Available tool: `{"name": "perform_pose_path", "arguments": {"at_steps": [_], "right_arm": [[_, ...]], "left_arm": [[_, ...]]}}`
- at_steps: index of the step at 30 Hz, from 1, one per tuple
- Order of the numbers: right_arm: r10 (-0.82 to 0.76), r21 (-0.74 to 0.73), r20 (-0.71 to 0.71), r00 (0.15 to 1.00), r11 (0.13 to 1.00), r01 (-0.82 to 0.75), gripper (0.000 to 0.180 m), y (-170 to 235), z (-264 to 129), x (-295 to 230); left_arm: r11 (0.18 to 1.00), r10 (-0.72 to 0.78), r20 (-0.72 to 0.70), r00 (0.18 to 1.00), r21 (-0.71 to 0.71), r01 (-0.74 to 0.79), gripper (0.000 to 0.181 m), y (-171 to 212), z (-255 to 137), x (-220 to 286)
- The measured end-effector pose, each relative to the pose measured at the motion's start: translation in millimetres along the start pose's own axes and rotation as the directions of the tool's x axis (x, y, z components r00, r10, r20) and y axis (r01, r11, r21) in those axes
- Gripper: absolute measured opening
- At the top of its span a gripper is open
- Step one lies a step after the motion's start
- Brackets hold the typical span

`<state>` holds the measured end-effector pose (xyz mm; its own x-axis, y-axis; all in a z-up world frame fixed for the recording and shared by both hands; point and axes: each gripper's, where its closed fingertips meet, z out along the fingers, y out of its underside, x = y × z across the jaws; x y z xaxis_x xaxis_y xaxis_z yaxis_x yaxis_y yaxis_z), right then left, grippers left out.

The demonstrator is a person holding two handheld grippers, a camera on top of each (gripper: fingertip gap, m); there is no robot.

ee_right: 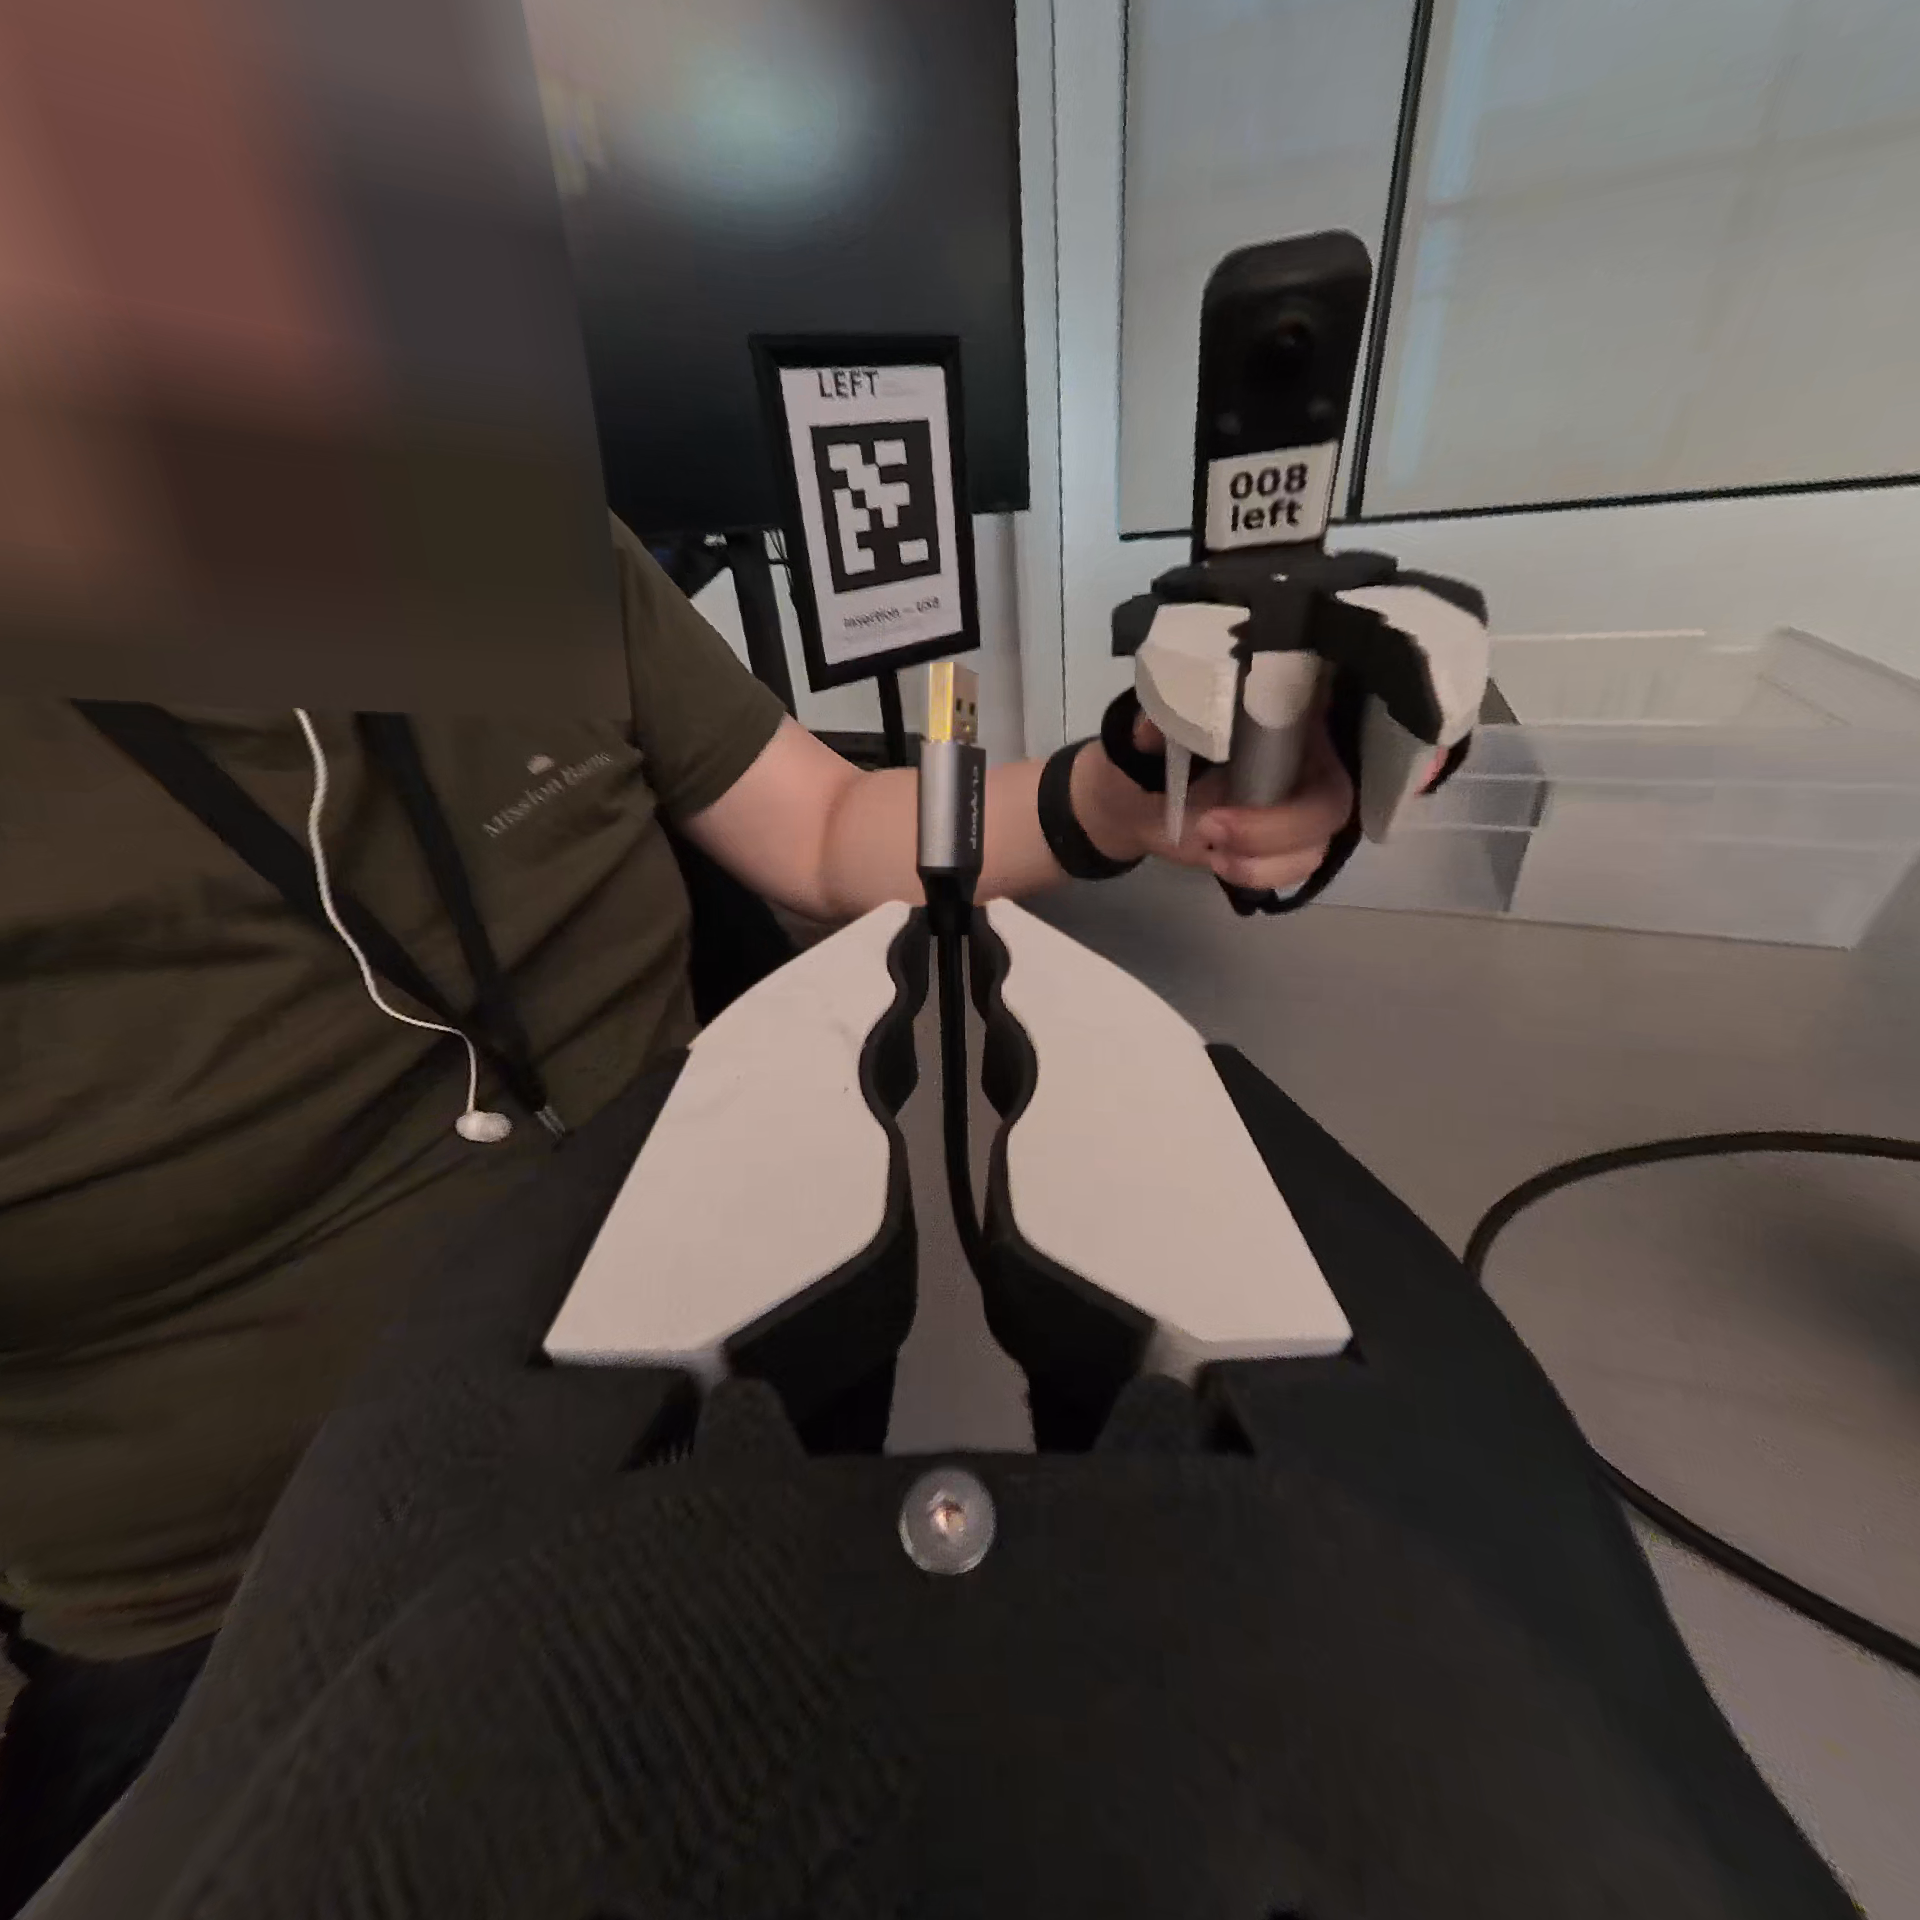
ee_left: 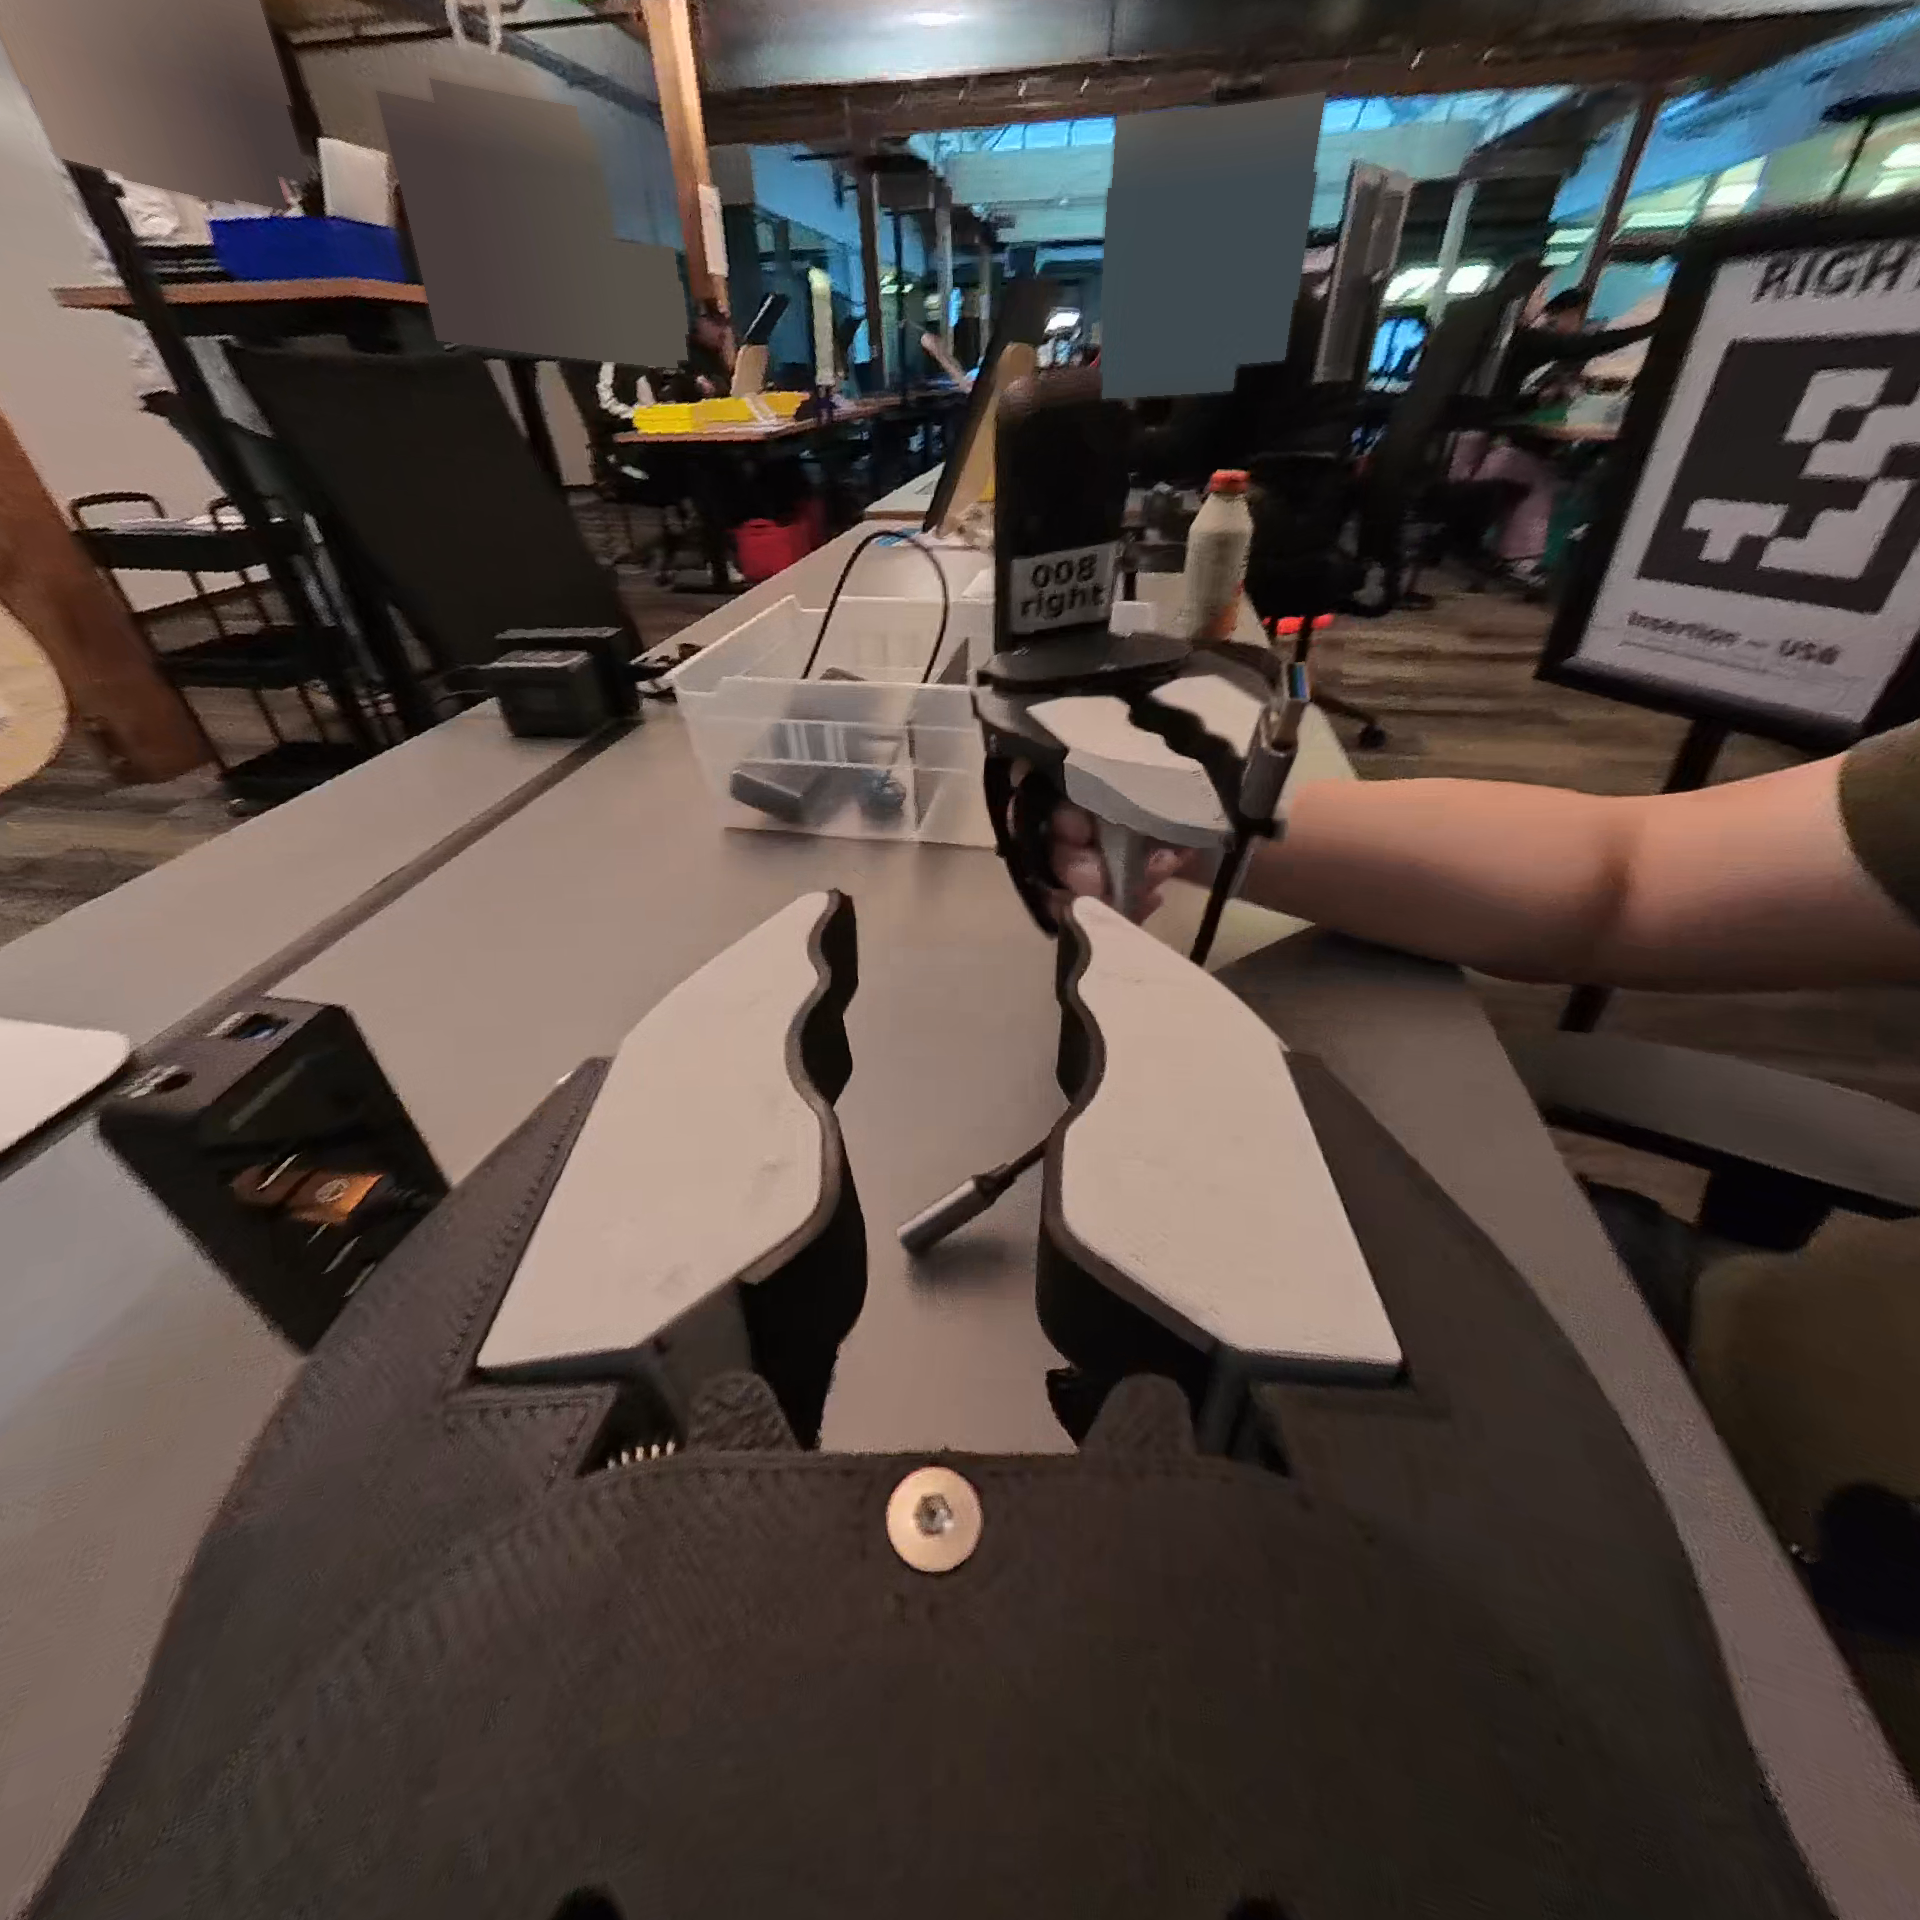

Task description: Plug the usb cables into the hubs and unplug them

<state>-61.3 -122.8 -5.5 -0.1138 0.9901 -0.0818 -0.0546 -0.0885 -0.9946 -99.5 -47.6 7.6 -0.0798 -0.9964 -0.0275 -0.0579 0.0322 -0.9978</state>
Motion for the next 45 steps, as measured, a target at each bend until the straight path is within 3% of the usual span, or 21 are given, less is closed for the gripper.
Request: {"name": "perform_pose_path", "arguments": {"at_steps": [5,7,9,10,12,15,18,20,22,26,31,39,43,45], "right_arm": [[-0.033,-0.042,-0.084,0.996,0.999,0.03,0.007,3,3,10],[-0.092,-0.052,-0.17,0.981,0.995,0.084,0.007,-5,2,15],[-0.19,-0.085,-0.27,0.944,0.981,0.174,0.007,-15,0,20],[-0.254,-0.122,-0.338,0.906,0.966,0.226,0.007,-20,-2,23],[-0.405,-0.258,-0.436,0.803,0.912,0.32,0.007,-21,-4,30],[-0.67,-0.548,-0.523,0.527,0.738,0.395,0.007,-15,-11,49],[-0.868,-0.774,-0.431,0.247,0.496,0.392,0.007,-10,-10,63],[-0.925,-0.849,-0.357,0.131,0.38,0.368,0.007,-7,-6,68],[-0.951,-0.888,-0.302,0.068,0.307,0.343,0.007,-5,-3,70],[-0.968,-0.921,-0.249,0.039,0.249,0.301,0.008,1,-1,76],[-0.974,-0.935,-0.223,0.044,0.227,0.272,0.008,7,-2,81],[-0.979,-0.945,-0.199,0.055,0.206,0.255,0.007,14,-4,85],[-0.959,-0.903,-0.283,0.018,0.272,0.333,0.01,3,1,82],[-0.925,-0.845,-0.369,0.091,0.375,0.382,0.012,2,5,79]], "left_arm": [[0.989,-0.137,-0.082,0.987,-0.067,0.132,0.029,14,-4,0],[0.98,-0.187,-0.112,0.976,-0.088,0.178,0.027,18,-2,4],[0.968,-0.238,-0.113,0.965,-0.114,0.225,0.012,20,2,5],[0.957,-0.276,-0.116,0.954,-0.12,0.263,0.014,20,5,6],[0.931,-0.361,-0.136,0.923,-0.115,0.347,0.027,17,9,9],[0.899,-0.439,-0.144,0.887,-0.063,0.434,0.043,10,17,11],[0.928,-0.368,-0.067,0.928,-0.088,0.362,0.052,16,24,10],[0.951,-0.287,0.005,0.958,-0.116,0.286,0.055,22,26,6],[0.964,-0.229,0.035,0.973,-0.129,0.231,0.051,23,27,6],[0.973,-0.196,0.013,0.98,-0.119,0.197,0.041,19,29,14],[0.986,-0.074,0.104,0.992,-0.141,0.089,0.019,23,30,6],[0.983,-0.026,0.134,0.991,-0.179,0.05,0.016,31,30,2],[0.989,-0.029,0.163,0.986,-0.138,0.052,0.016,18,22,-3],[0.992,-0.037,0.198,0.98,-0.112,0.06,0.016,12,13,-11]]}}
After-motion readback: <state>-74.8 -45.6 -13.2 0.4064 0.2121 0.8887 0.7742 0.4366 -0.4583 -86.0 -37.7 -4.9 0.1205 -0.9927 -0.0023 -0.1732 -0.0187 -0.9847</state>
